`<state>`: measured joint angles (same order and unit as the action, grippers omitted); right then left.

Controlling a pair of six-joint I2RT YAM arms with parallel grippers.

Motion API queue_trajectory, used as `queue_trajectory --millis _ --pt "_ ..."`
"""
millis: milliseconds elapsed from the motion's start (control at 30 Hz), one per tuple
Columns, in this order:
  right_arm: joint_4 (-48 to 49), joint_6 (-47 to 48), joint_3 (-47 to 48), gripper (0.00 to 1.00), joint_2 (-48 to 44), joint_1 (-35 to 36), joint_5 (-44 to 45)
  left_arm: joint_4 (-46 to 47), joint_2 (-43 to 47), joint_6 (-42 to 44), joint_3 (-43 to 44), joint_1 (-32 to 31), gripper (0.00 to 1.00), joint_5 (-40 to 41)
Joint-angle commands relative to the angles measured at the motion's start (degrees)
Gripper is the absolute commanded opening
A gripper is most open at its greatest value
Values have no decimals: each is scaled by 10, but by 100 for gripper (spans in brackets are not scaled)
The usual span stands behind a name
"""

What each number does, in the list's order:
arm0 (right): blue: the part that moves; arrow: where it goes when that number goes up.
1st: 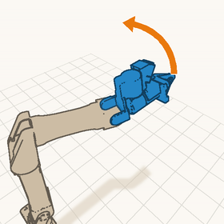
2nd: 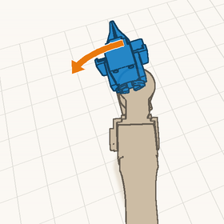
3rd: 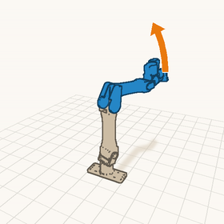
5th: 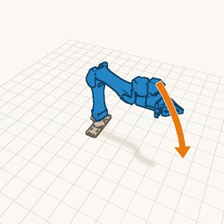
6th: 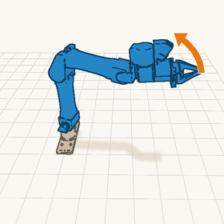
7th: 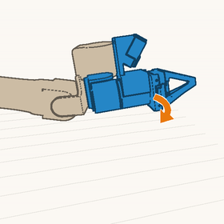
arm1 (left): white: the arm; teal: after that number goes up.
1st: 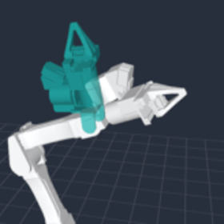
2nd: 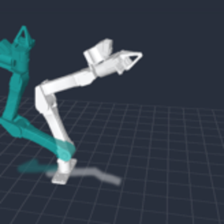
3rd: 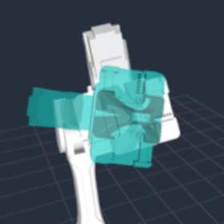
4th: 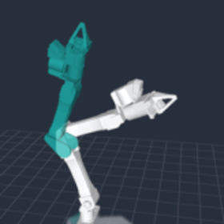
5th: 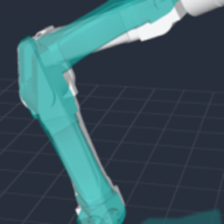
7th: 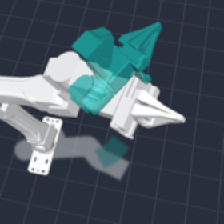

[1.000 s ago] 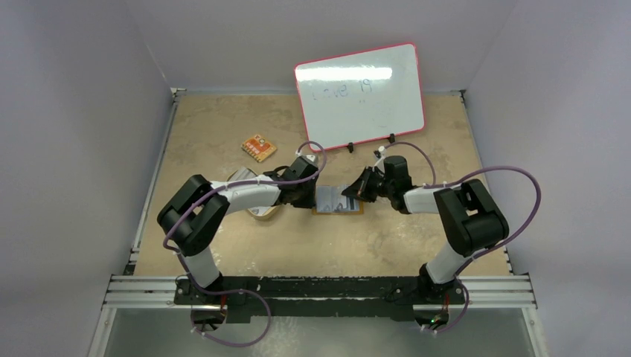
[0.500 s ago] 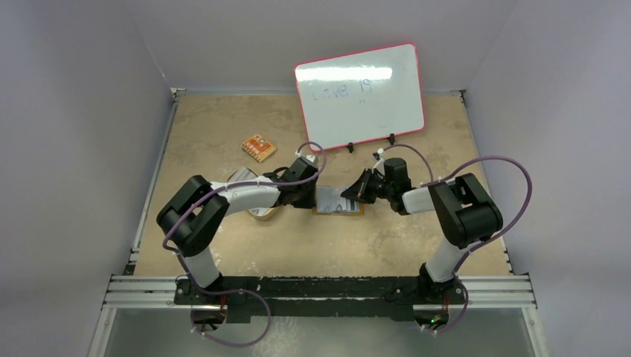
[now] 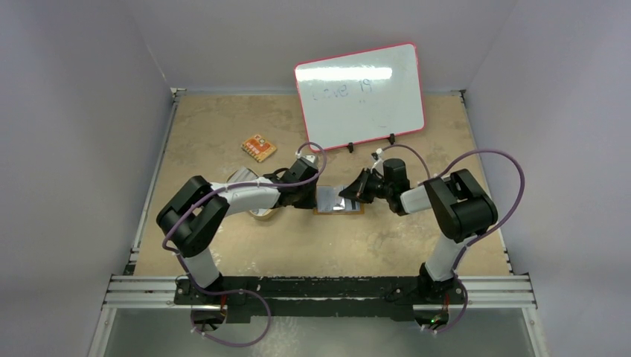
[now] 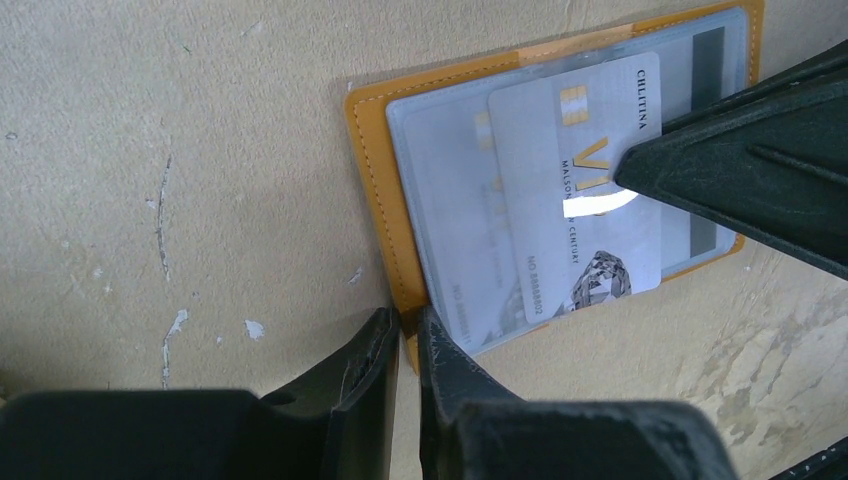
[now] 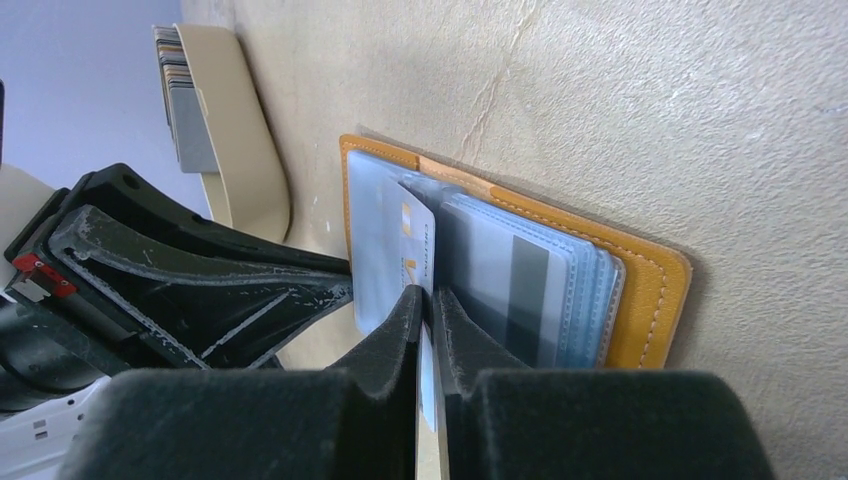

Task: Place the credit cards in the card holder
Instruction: Insert the credit card into the card holder.

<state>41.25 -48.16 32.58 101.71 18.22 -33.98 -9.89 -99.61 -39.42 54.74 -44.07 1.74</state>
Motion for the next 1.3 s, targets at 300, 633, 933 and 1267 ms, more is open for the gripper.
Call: queue_trajectory --millis 300,633,933,1267 --pt "20 -22 2 8 21 41 24 34 -3 -18 2 -17 12 -19" --pt "-50 21 19 14 -3 55 60 38 -3 -18 3 -18 12 -21" --pt "-221 85 74 27 -37 68 102 38 13 -18 -3 -20 12 -11" --pt "-319 130 104 40 -102 68 166 49 41 -37 -11 -20 12 -13"
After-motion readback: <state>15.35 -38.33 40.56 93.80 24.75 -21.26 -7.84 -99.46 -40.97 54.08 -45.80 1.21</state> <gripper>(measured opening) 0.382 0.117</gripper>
